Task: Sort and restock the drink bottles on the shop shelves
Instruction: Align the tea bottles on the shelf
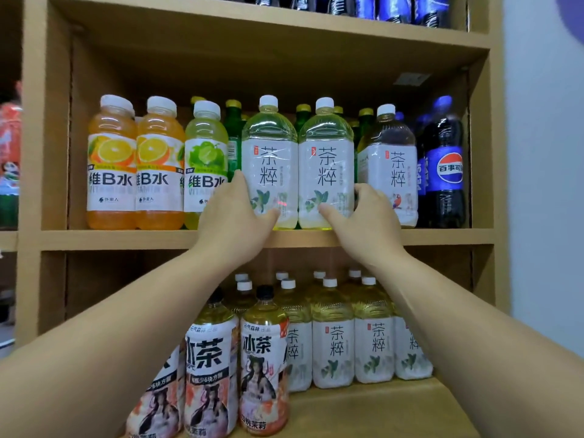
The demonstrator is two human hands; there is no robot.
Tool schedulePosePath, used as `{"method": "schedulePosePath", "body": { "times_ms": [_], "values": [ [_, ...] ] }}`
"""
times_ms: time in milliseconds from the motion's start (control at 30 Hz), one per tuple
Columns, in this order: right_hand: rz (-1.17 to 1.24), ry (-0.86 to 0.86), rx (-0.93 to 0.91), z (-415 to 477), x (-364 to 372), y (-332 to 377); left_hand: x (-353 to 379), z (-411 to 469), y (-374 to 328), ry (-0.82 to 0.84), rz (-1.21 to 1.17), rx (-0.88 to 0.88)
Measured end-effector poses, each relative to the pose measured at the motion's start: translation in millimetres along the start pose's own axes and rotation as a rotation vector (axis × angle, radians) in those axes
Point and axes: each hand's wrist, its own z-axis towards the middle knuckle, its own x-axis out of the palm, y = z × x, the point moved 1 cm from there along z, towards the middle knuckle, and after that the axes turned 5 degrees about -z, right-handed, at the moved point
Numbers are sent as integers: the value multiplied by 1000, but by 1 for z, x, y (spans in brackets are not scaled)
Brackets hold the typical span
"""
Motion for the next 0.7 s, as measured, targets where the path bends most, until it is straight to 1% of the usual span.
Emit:
{"method": "schedulePosePath", "body": {
  "times_ms": [133,267,367,433,500,567,700],
  "values": [
    [13,14,18,-1,-1,3,0,11,-7,17,-152,-106],
    [7,144,46,3,-9,8,-2,18,-16,63,-304,-238],
    [67,192,88,10,-14,10,-4,26,-17,88,-387,-318],
    [97,220,98,11,-14,13,-3,28,-17,99,-413,-327],
    [92,210,79,9,-12,13,-2,25,-18,105,-423,-311],
    [100,161,54,6,-10,11,0,24,-16,75,-449,-285],
    [265,71,39,0,-11,5,-3,18,-19,1,-520,-229]
  ]
}}
